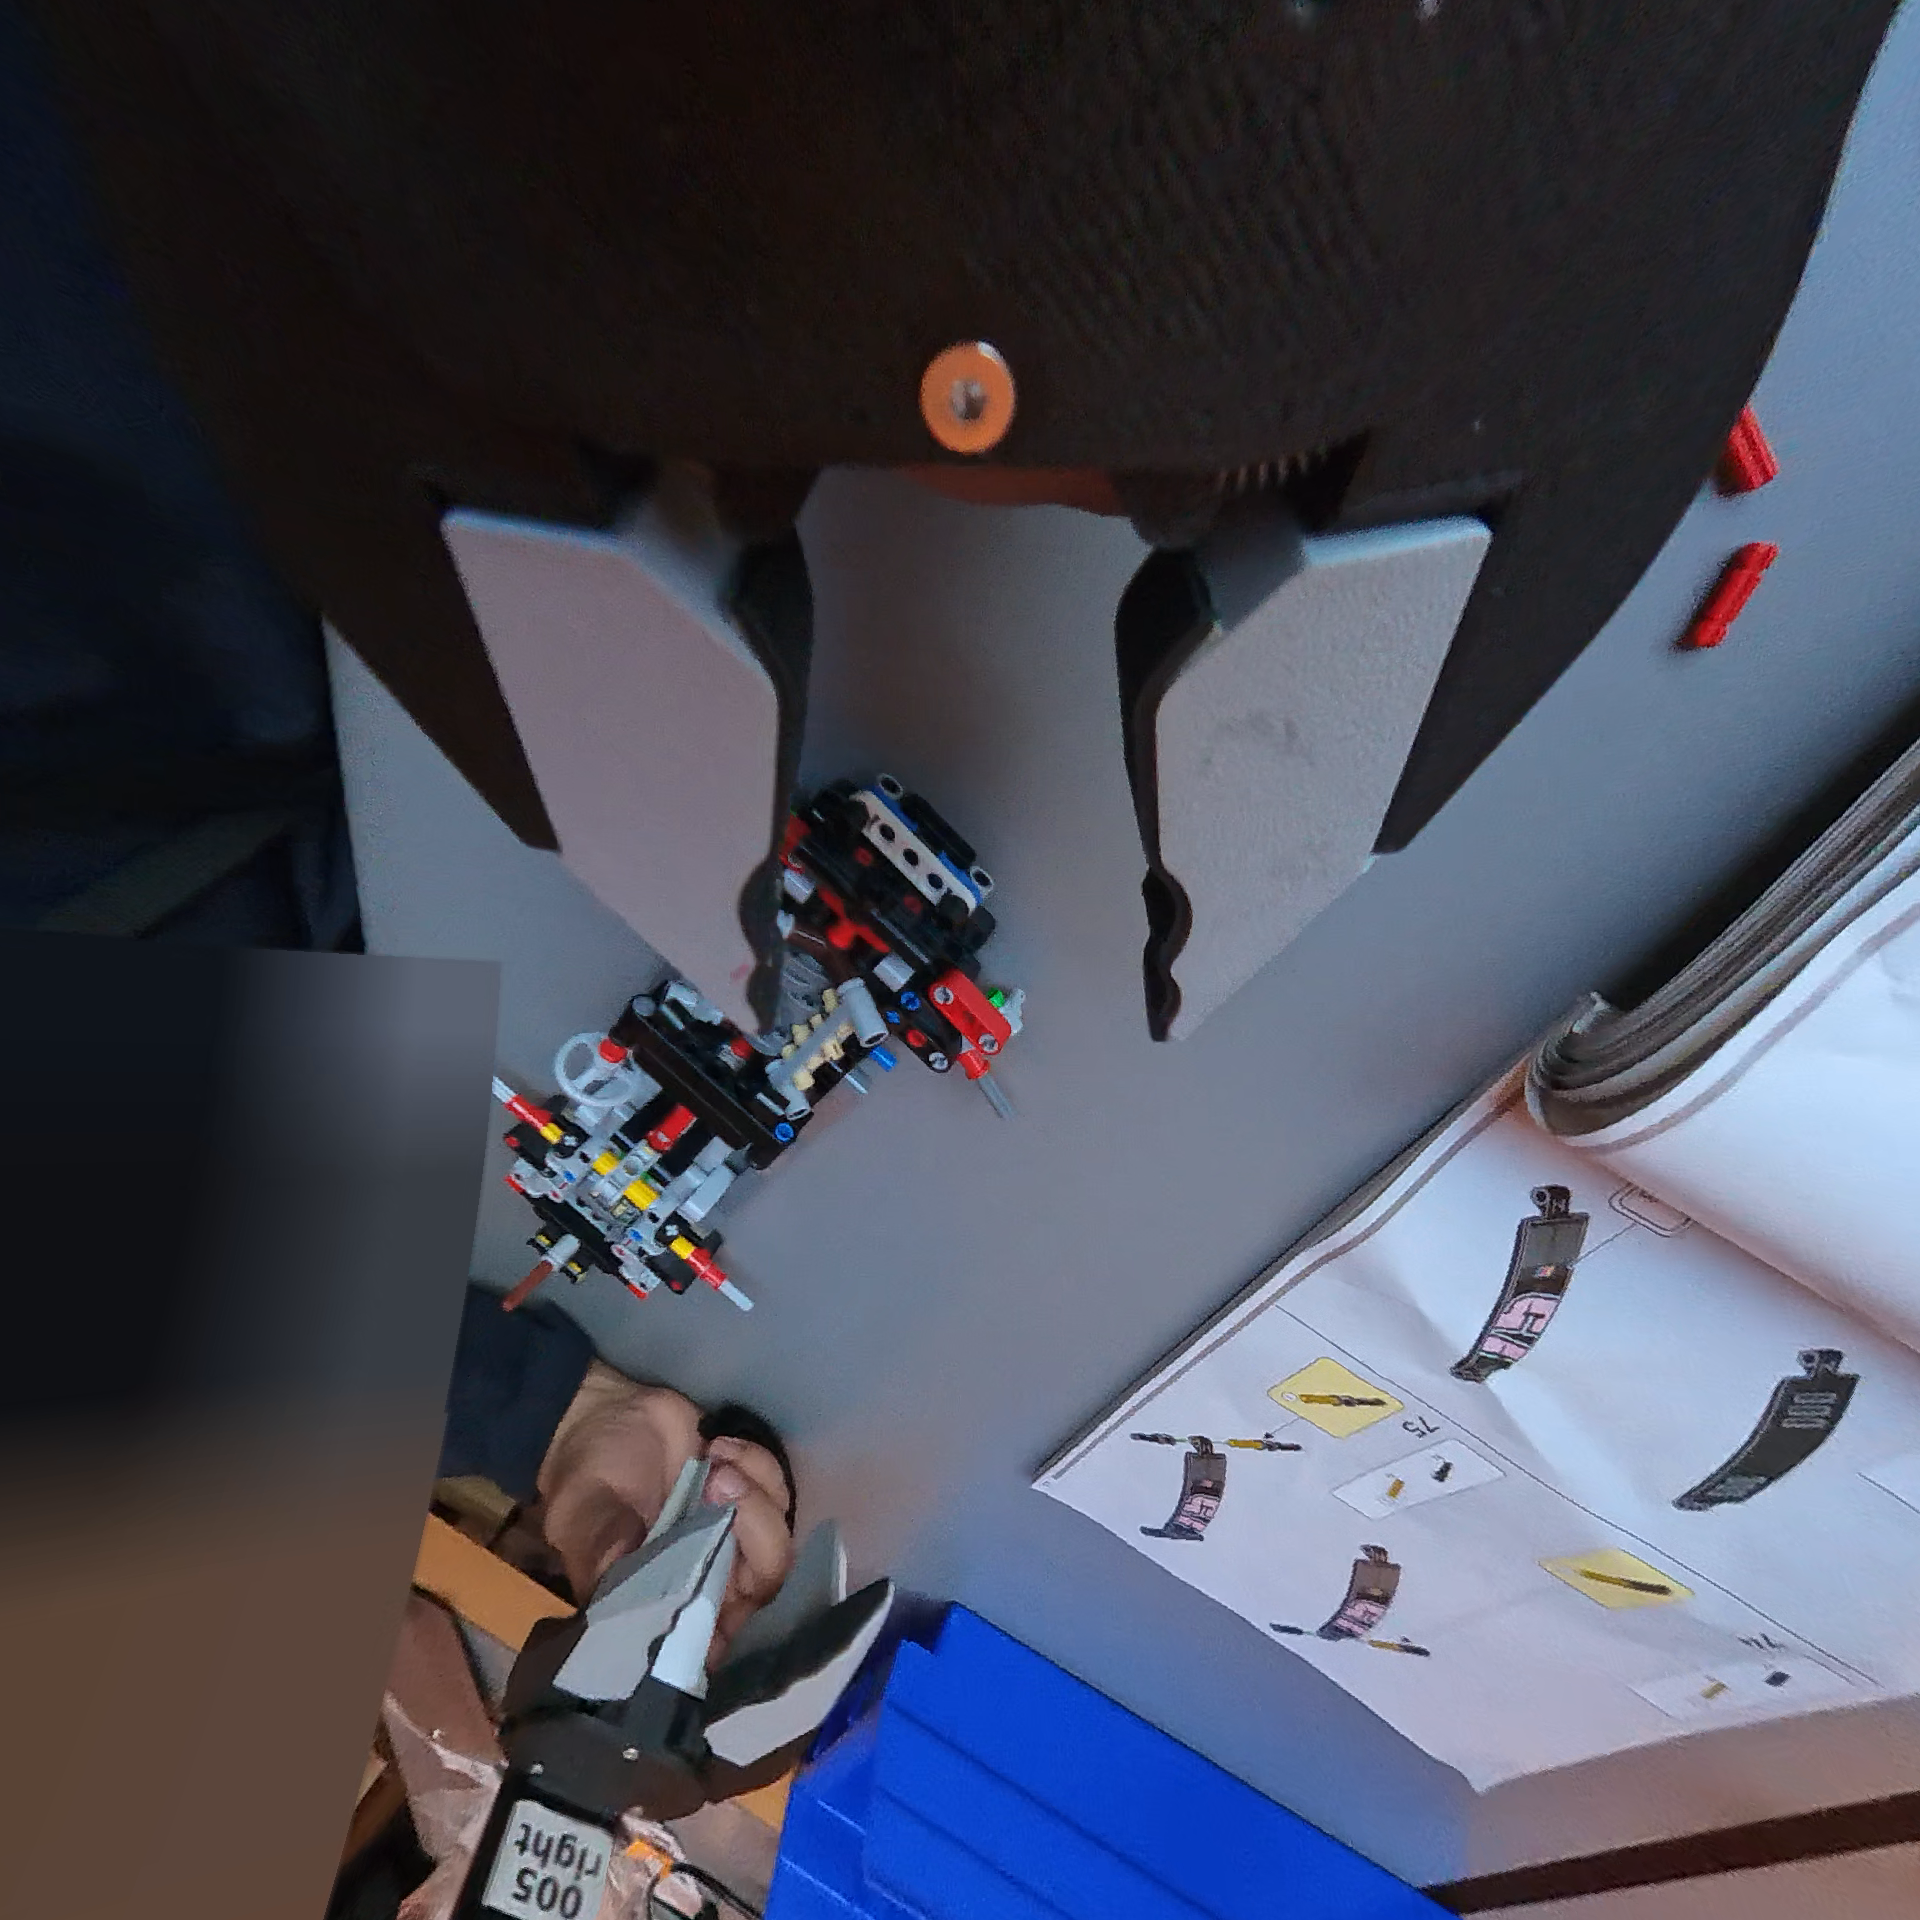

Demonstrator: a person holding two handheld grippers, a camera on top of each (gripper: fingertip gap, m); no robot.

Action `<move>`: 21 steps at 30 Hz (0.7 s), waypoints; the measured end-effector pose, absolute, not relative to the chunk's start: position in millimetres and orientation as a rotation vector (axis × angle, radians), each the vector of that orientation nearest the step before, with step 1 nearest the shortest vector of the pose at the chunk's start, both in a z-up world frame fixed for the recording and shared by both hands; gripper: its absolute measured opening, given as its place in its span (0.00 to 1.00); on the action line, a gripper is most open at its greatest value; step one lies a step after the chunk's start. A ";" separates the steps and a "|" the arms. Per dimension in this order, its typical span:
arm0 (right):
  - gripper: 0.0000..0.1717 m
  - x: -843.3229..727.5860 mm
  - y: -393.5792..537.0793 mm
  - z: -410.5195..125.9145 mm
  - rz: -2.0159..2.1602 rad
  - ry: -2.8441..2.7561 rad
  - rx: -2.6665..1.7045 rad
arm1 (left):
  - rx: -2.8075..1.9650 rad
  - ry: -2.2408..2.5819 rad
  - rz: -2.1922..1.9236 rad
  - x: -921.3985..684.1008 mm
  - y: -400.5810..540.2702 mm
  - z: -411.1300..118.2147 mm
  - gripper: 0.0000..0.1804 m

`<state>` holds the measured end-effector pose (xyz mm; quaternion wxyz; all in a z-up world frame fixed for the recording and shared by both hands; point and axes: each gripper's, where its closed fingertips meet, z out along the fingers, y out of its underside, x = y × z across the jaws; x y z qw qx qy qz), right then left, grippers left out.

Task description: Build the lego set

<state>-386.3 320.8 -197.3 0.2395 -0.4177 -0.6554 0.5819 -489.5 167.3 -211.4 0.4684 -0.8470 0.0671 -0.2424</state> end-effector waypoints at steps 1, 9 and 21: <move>0.29 -386.6 322.1 -196.7 1.604 -1.789 -1.147 | -2.080 0.173 -0.584 -487.2 168.4 -211.5 0.37; 0.29 -391.8 328.0 -198.6 1.586 -1.791 -1.160 | -2.087 0.237 -0.437 -483.9 170.2 -208.3 0.35; 0.29 -401.3 337.4 -202.8 1.527 -1.780 -1.202 | -1.889 -0.276 0.070 -646.0 105.7 -119.6 0.29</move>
